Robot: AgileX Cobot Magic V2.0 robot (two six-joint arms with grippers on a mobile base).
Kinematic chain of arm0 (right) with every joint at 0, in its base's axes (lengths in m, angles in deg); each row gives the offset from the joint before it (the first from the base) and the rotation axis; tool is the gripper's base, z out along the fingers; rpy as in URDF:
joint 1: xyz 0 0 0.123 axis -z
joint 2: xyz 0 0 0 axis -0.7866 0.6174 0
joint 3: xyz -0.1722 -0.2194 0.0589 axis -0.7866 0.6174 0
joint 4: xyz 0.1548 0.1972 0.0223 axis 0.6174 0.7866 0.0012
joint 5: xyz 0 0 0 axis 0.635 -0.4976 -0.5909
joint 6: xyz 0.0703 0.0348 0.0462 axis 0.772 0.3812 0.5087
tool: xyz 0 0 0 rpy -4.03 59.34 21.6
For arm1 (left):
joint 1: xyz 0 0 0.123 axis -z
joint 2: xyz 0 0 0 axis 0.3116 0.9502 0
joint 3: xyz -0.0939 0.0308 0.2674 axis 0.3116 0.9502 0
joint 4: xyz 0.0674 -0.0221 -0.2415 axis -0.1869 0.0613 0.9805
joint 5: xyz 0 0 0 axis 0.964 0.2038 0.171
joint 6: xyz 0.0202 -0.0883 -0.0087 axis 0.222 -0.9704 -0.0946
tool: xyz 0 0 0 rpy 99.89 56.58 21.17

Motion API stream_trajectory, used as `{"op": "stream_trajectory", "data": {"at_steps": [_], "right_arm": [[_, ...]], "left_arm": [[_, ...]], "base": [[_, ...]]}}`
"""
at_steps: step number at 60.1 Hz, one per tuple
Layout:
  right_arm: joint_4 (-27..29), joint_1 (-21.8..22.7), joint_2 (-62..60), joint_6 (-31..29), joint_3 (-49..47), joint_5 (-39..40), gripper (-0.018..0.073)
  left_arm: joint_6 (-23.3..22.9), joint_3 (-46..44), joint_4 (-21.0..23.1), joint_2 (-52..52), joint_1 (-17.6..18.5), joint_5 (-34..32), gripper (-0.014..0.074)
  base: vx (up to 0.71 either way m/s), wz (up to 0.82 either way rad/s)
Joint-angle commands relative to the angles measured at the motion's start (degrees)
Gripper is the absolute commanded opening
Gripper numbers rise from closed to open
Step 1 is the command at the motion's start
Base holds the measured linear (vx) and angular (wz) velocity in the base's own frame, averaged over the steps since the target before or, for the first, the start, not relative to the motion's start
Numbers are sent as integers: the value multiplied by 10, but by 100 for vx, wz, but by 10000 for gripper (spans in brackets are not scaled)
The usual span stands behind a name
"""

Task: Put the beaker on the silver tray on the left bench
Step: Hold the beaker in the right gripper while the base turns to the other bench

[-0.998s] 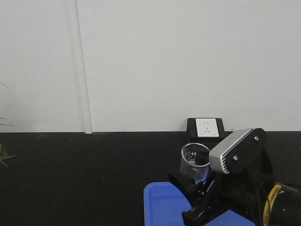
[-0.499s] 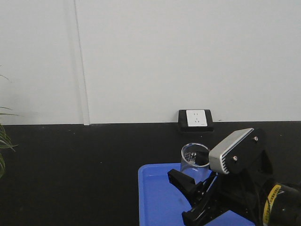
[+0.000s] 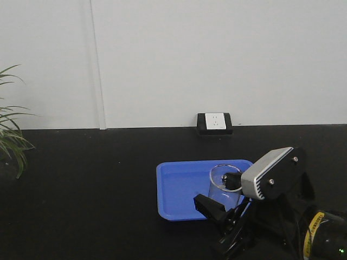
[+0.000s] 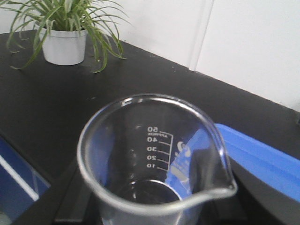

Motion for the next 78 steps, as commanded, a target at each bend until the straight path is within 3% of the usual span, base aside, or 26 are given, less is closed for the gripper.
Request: {"op": "stream_trajectory", "data": {"at_steps": [1, 51, 78], "right_arm": [[6, -1, -15, 2, -19, 26, 99], [6, -1, -15, 2, -19, 26, 99], [6, -1, -15, 2, -19, 26, 99]], "left_arm": [[-1, 11, 2, -4, 3, -43, 1], [-1, 11, 2, -4, 3, -43, 1], [-1, 11, 2, -4, 3, -43, 1]], "base": [[-35, -1], [-35, 4], [-21, 50]]}}
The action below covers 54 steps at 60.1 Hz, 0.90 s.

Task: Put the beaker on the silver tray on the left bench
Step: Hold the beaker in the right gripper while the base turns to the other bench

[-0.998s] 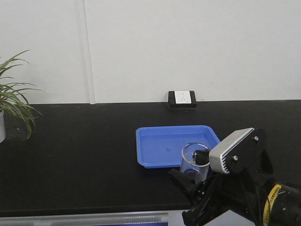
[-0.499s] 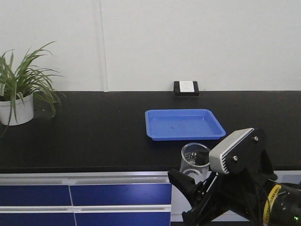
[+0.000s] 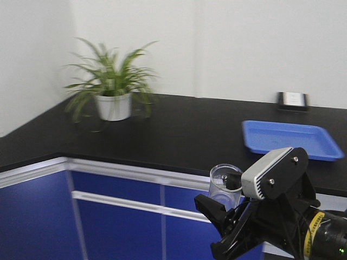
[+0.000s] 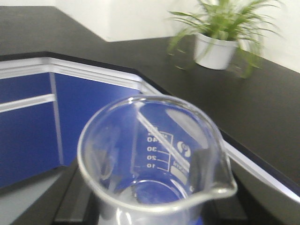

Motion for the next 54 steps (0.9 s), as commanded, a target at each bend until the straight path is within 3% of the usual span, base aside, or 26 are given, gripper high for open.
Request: {"op": "stream_trajectory", "data": {"at_steps": [1, 54], "right_arm": [[6, -1, -15, 2, -19, 27, 99], [6, -1, -15, 2, -19, 27, 99]], "left_arm": [[-1, 11, 2, -4, 3, -43, 1], [-1, 11, 2, -4, 3, -43, 1]], "base": [[-16, 74], [-10, 84]]}}
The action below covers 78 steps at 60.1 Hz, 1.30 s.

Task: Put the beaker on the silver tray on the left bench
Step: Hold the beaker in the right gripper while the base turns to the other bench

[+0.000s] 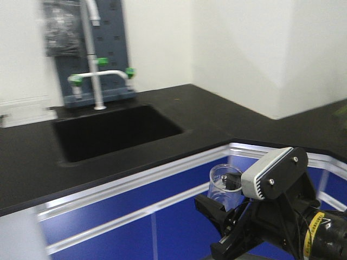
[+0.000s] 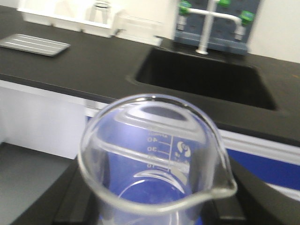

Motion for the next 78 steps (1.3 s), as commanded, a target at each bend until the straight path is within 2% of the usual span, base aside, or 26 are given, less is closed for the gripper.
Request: {"op": "stream_trajectory", "data": {"at_steps": [1, 39, 78], "right_arm": [[6, -1, -15, 2, -19, 27, 99], [6, -1, -15, 2, -19, 27, 99], [6, -1, -15, 2, -19, 27, 99]], "left_arm": [[-1, 11, 2, -4, 3, -43, 1], [-1, 11, 2, -4, 3, -43, 1], [-1, 11, 2, -4, 3, -43, 1]], "base": [[-3, 80], [4, 70], [25, 22]]}}
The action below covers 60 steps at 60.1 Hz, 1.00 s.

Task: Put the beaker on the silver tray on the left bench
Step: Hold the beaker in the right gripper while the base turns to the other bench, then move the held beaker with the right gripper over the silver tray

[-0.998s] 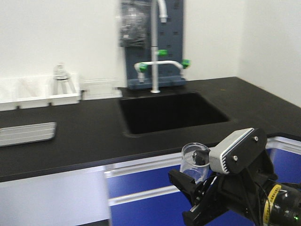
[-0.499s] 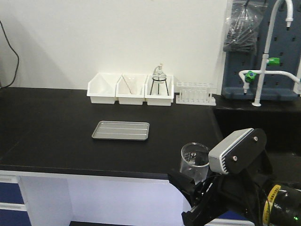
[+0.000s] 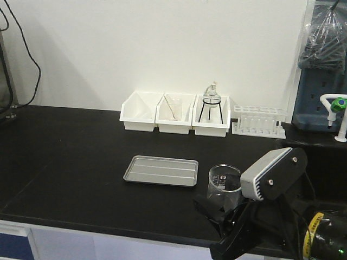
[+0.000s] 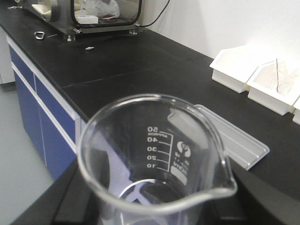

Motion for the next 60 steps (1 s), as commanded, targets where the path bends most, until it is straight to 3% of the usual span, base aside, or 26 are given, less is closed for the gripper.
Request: {"op": "stream_trajectory", "data": {"at_steps": [1, 60], "right_arm": [[6, 0, -15, 2, -19, 27, 99], [6, 0, -15, 2, -19, 27, 99]], "left_arm": [[-1, 11, 2, -4, 3, -43, 1], [-1, 11, 2, -4, 3, -43, 1]], "base": [[33, 3], [28, -4]]}}
